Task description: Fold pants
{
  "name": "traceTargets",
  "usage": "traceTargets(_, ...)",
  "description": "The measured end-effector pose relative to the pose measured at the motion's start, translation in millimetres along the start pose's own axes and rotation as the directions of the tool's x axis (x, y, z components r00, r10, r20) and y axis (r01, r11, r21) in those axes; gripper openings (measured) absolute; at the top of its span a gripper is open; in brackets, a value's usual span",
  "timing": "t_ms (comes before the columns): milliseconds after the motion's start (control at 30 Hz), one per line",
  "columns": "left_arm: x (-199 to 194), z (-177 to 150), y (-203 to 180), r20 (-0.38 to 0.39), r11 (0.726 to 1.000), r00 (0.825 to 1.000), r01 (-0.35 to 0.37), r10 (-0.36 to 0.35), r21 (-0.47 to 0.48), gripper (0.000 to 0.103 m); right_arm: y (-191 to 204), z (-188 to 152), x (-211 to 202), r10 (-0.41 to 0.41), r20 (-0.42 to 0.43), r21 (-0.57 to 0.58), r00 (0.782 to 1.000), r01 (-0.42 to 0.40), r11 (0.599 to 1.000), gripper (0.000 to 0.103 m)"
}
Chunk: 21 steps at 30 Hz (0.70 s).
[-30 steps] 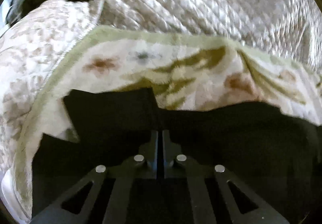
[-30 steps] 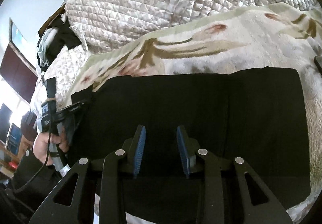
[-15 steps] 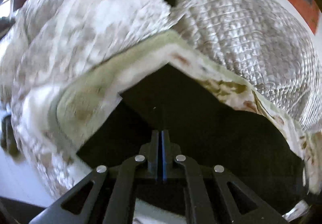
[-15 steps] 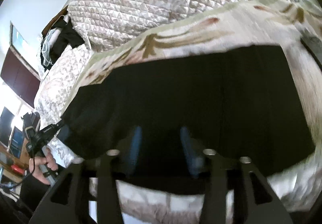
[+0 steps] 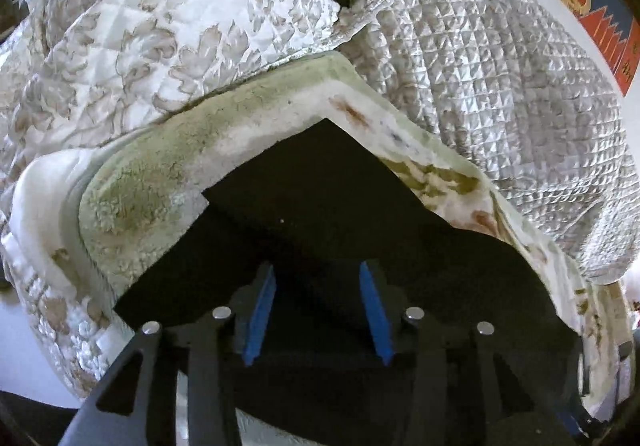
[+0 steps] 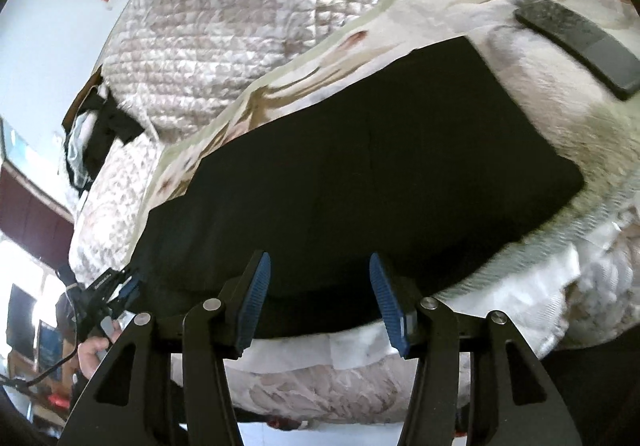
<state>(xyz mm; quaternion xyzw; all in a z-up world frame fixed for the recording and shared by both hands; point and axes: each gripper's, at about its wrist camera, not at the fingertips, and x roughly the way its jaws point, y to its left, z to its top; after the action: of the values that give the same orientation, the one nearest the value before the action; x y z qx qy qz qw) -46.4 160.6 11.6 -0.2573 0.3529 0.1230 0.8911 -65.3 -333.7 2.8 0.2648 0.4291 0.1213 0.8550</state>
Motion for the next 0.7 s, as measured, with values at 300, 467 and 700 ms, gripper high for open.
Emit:
traceTargets(300, 10, 4, -5, 0.02, 0.998, 0.999, -0.05, 0.05, 0.025, 0.046, -31, 6, -7, -0.108, 0.037, 0.155, 0.993, 0.101, 0.983, 0.052)
traceTargets(467, 13, 6, -5, 0.03, 0.998, 0.997, -0.066, 0.065, 0.025, 0.046, -45, 7, -16, -0.133, 0.08, 0.257, 0.988, 0.108, 0.96, 0.052)
traceTargets(700, 20, 13, -8, 0.054, 0.992, 0.991, -0.123, 0.121, 0.041, 0.008, -43, 28, -16, -0.167, 0.169, 0.24, 0.971, 0.124, 0.963, 0.037)
